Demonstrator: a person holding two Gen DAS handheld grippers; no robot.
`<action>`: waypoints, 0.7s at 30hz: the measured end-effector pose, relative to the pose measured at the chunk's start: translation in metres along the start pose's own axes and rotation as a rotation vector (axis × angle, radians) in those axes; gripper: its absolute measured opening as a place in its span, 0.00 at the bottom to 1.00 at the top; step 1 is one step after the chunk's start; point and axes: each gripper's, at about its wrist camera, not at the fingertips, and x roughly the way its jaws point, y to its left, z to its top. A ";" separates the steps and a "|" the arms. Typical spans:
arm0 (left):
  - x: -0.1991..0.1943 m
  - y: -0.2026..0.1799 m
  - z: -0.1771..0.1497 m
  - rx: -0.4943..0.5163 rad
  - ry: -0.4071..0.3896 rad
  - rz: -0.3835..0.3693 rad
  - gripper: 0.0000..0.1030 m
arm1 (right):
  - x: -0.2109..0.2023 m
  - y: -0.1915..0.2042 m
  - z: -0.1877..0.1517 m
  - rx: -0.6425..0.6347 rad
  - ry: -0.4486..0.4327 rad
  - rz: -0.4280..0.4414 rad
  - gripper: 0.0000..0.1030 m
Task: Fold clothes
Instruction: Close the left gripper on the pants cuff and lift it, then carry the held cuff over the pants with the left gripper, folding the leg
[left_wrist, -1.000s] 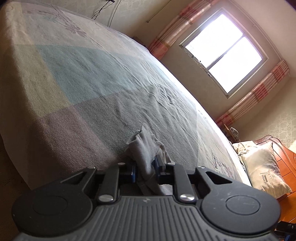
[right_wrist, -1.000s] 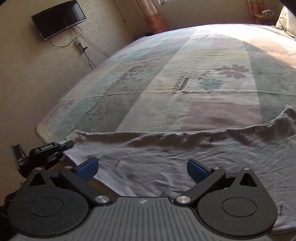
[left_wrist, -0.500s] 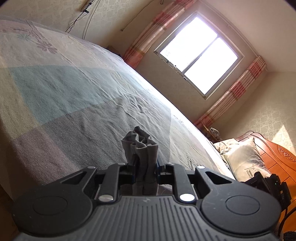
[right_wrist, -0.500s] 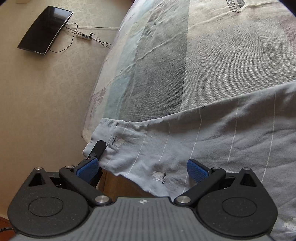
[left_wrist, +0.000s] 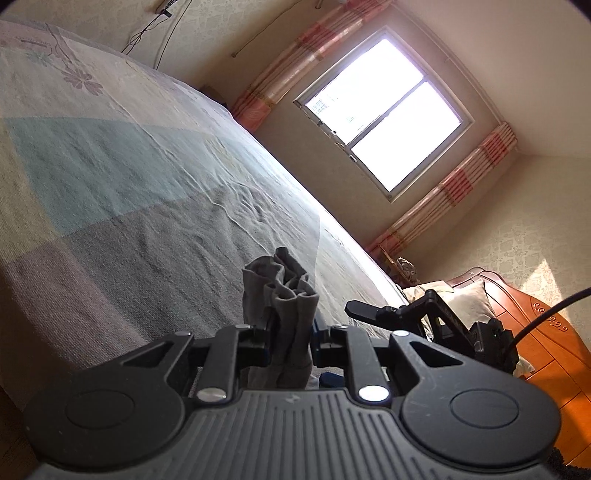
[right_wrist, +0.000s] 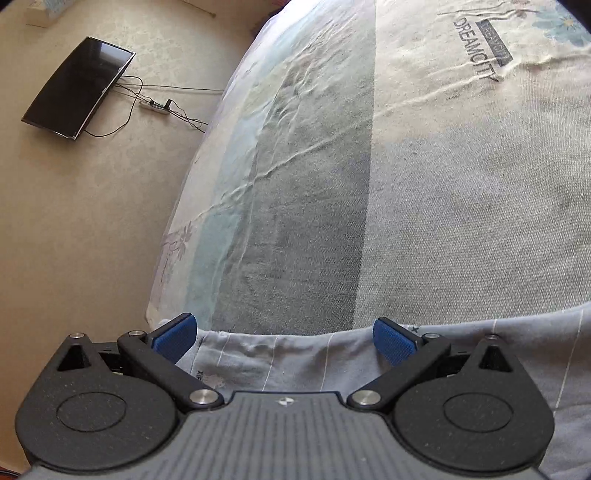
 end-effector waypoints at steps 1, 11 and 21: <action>0.000 0.000 0.000 0.001 0.000 0.000 0.17 | 0.000 0.002 0.000 -0.010 -0.002 -0.008 1.00; -0.001 -0.002 0.000 -0.010 -0.014 -0.029 0.17 | -0.033 0.022 -0.055 -0.011 0.084 -0.037 1.00; 0.000 -0.021 0.001 0.002 -0.001 -0.048 0.17 | -0.057 0.018 -0.103 0.064 0.120 -0.044 1.00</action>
